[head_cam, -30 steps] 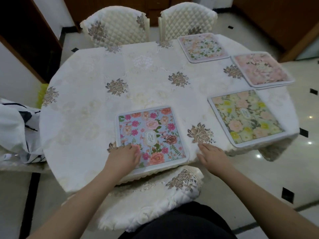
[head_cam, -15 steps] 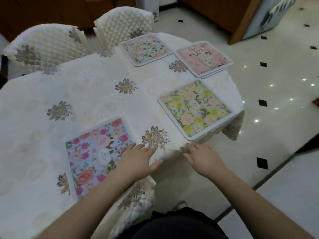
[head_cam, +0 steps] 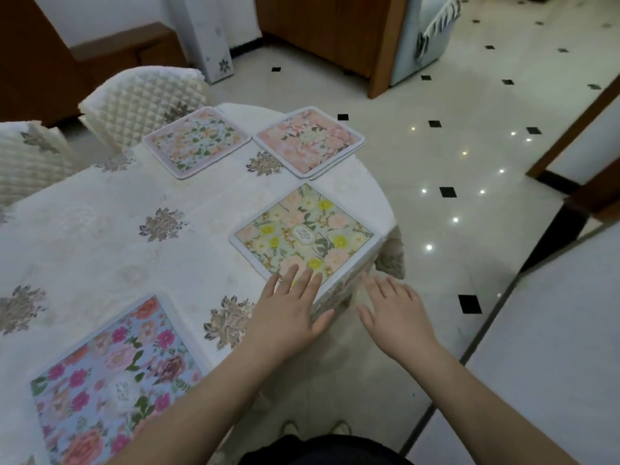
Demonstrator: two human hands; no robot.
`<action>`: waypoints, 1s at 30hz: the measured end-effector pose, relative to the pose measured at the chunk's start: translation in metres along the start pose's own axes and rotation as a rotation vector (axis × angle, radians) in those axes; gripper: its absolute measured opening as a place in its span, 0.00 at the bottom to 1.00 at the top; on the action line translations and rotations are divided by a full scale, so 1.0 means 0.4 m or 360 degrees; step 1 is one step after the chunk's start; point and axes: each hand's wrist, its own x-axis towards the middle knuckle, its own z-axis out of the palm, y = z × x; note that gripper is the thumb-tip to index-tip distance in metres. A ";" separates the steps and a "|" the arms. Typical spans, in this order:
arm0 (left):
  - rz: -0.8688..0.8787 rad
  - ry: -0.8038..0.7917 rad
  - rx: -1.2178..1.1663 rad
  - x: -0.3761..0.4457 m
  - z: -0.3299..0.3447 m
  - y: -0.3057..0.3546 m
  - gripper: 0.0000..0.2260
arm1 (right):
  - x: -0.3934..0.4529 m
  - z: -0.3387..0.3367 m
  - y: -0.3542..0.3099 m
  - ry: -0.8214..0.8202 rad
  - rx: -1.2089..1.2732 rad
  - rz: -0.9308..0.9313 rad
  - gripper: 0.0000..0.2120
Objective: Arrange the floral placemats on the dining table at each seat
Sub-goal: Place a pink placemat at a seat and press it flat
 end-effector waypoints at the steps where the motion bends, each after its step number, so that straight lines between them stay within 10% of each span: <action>1: 0.0021 0.0020 0.0012 0.016 -0.005 0.007 0.40 | 0.003 -0.008 0.008 0.0037 0.0010 0.0036 0.34; 30: 0.1116 0.0233 0.0016 0.556 -0.060 0.355 0.30 | 0.014 -0.048 0.358 0.0379 0.0052 0.1122 0.30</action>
